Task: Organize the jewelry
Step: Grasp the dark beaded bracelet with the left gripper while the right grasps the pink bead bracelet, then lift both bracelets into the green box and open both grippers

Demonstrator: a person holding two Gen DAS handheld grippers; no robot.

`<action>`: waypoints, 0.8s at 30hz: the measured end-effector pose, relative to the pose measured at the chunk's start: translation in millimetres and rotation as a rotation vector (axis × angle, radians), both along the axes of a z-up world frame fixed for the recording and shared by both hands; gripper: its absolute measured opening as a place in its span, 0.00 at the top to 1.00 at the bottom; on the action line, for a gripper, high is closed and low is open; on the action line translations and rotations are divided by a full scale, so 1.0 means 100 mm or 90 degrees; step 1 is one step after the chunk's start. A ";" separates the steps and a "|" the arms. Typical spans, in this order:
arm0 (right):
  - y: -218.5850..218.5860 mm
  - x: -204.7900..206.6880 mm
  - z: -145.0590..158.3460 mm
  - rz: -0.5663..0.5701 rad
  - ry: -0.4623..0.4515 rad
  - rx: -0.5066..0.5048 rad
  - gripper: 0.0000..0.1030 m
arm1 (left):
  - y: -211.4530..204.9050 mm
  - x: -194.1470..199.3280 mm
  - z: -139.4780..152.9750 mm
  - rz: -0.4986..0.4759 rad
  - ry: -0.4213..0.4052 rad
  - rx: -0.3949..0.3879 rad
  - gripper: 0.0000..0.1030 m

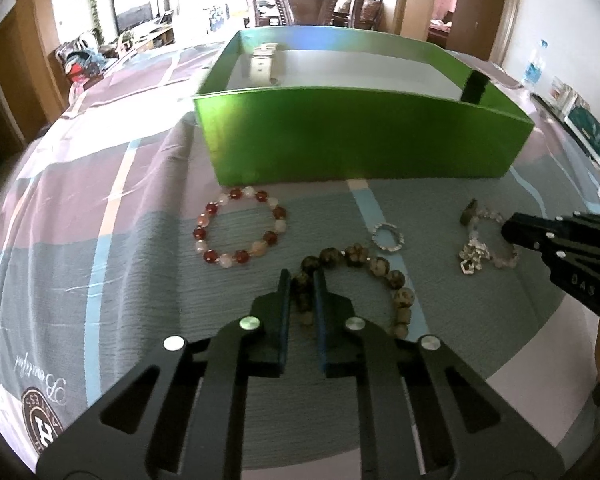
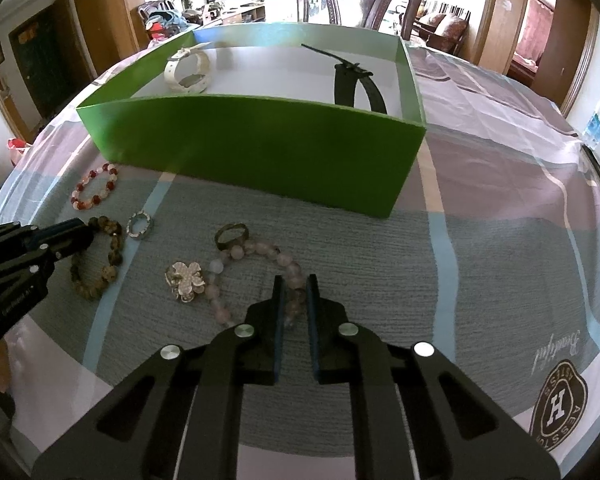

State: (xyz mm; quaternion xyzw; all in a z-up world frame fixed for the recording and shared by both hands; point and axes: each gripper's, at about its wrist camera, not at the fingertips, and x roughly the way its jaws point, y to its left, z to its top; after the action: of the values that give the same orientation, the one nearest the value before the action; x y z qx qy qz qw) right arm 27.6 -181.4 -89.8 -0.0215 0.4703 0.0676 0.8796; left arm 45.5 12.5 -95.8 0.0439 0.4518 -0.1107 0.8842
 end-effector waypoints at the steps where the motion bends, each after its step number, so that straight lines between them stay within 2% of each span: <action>1: 0.00 -0.01 0.03 0.002 -0.006 0.005 0.90 | 0.02 0.01 0.01 0.003 0.000 -0.005 0.89; 13: -0.08 -0.07 0.22 -0.003 -0.046 0.042 0.92 | 0.07 0.00 0.04 0.002 -0.004 -0.024 0.89; 15: -0.09 -0.08 0.26 -0.002 -0.056 0.048 0.95 | 0.10 -0.04 0.14 0.002 -0.020 -0.040 0.89; 21: -0.15 -0.13 0.38 -0.007 -0.082 0.067 0.96 | 0.14 -0.18 0.47 -0.007 -0.066 -0.057 0.89; 24: -0.15 -0.09 0.33 -0.007 -0.062 0.064 0.96 | 0.12 -0.20 0.53 -0.016 -0.073 -0.053 0.89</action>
State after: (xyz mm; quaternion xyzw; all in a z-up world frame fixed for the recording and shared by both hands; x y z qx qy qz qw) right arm 18.7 -196.0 -56.9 0.0217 0.4230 0.0854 0.9018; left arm 25.1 24.3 -43.2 0.0191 0.3951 -0.1376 0.9081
